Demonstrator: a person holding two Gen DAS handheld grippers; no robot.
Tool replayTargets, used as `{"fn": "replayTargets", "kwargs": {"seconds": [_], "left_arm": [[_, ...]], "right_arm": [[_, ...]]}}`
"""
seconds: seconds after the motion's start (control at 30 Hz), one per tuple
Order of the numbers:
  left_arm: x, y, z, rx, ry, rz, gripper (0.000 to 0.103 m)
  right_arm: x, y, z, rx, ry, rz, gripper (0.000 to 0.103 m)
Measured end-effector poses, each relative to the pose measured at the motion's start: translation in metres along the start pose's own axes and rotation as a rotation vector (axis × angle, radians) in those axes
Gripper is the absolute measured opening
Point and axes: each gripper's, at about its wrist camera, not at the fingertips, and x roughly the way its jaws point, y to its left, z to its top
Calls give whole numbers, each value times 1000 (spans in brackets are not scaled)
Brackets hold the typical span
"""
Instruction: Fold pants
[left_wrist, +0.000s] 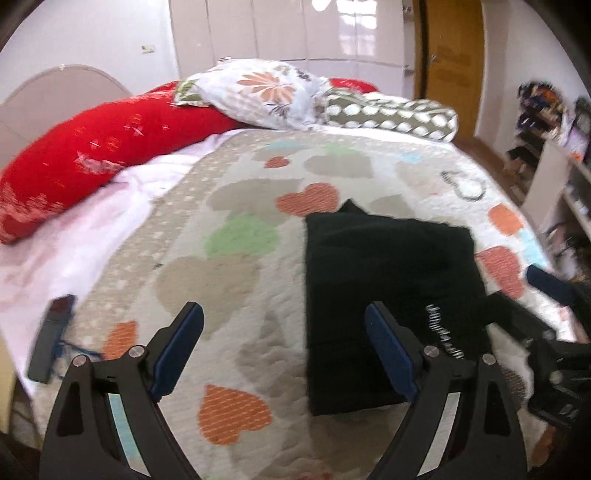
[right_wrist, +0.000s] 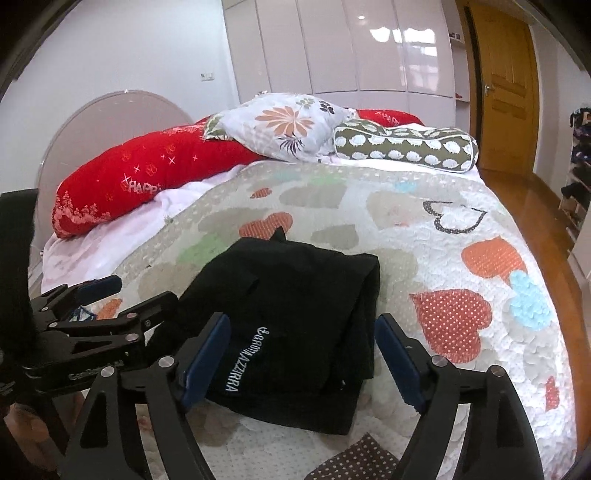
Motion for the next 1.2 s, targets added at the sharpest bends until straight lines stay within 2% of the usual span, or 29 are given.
{"fn": "replayTargets", "kwargs": {"seconds": [0.07, 0.17, 0.43, 1.2], "left_arm": [[-3, -1, -2, 19, -19, 24, 90], [-12, 3, -5, 0, -53, -27, 90], [-32, 11, -4, -45, -127, -105, 90], [-44, 4, -14, -25, -129, -129, 90]], "right_arm": [[-3, -2, 0, 15, -9, -4, 82], [-6, -7, -1, 37, -11, -1, 82], [-11, -11, -5, 47, -8, -7, 83], [-10, -7, -17, 50, 31, 15, 83]]}}
